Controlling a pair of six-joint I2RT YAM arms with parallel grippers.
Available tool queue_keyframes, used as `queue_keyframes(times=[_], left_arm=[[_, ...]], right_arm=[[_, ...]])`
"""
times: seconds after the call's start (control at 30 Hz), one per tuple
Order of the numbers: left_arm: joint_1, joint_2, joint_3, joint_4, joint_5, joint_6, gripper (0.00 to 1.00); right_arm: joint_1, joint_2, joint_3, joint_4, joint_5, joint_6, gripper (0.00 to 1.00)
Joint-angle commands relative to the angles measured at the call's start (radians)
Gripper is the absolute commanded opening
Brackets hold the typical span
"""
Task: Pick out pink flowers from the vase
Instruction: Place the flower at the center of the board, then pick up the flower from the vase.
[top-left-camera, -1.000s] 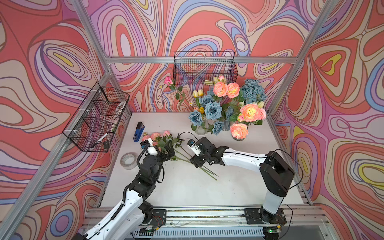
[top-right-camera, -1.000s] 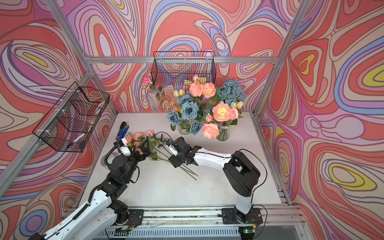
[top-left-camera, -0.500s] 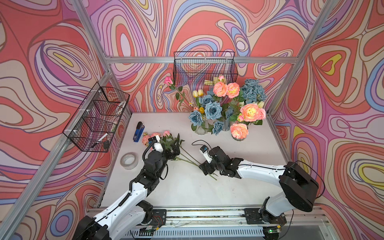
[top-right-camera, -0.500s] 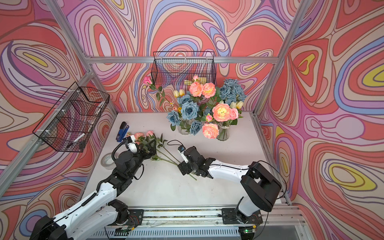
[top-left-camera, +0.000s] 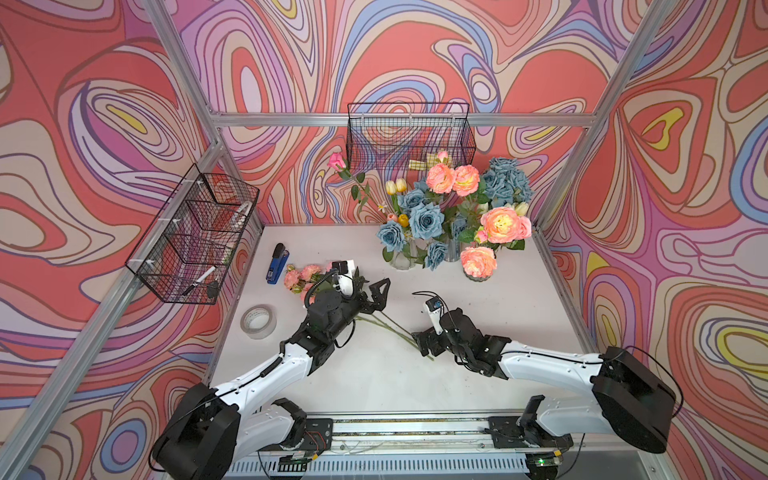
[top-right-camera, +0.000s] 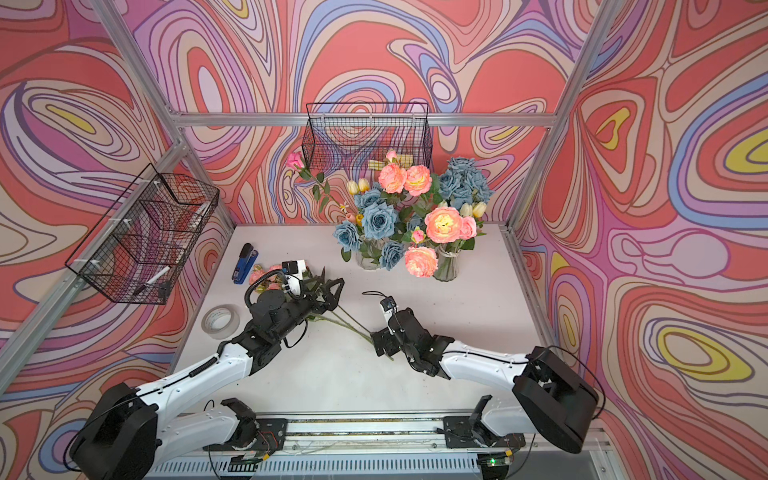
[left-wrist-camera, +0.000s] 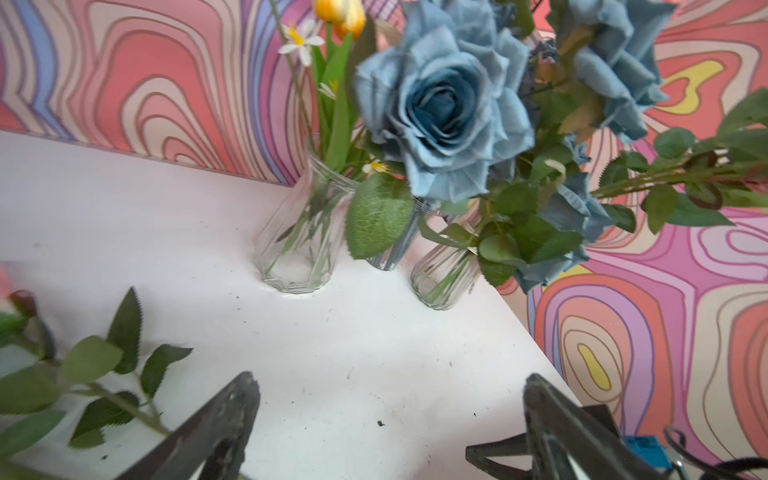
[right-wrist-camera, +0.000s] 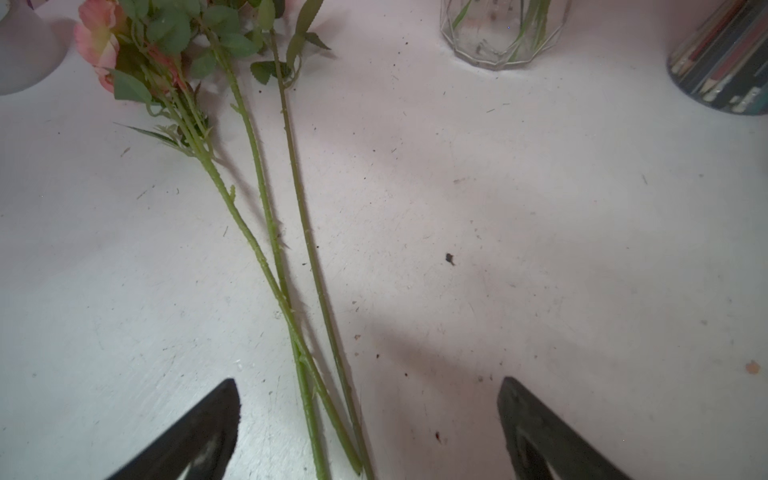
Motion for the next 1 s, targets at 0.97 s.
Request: queue_keyframes(times=[0.97], left_arm=[[-0.415,0.551,0.342,0.425,-0.131,0.349,1.00]], right_arm=[[-0.860,-0.054,-0.189,0.259,-0.623,0.507,0.96]])
